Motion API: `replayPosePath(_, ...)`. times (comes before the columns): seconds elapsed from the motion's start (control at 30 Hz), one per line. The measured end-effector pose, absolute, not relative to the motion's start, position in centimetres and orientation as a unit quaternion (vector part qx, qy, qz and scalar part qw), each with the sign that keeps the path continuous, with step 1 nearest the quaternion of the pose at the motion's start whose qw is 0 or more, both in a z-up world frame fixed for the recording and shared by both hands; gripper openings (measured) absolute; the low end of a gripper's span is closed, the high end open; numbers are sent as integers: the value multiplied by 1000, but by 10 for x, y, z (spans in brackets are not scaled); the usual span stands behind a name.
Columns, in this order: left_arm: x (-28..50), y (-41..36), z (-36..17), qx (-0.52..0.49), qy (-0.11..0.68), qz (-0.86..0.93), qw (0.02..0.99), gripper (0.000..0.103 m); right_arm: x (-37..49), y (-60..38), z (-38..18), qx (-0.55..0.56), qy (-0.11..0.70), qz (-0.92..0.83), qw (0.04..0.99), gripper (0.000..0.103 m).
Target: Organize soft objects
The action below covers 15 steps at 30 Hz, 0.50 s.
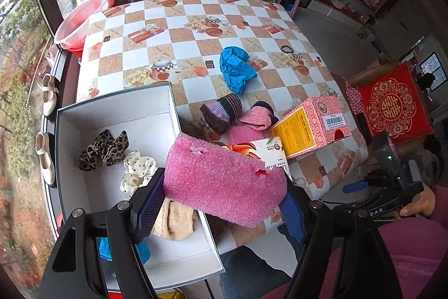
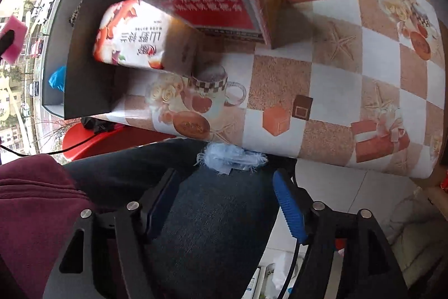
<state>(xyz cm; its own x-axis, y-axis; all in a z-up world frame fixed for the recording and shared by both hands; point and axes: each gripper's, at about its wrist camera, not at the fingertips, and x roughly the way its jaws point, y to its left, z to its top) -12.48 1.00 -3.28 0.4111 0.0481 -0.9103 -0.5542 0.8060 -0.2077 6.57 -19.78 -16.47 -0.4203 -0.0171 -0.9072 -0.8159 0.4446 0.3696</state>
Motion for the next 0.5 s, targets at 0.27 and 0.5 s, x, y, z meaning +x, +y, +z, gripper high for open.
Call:
replayPosePath(0.27,-133,11,-40,-249,530,194,787,77,34,-169,-223,-352,723,419,422,71)
replayPosePath(0.5,-137,9,-52,-254,546,190,776,77,15,-167,-248,-376,735,380,417,65)
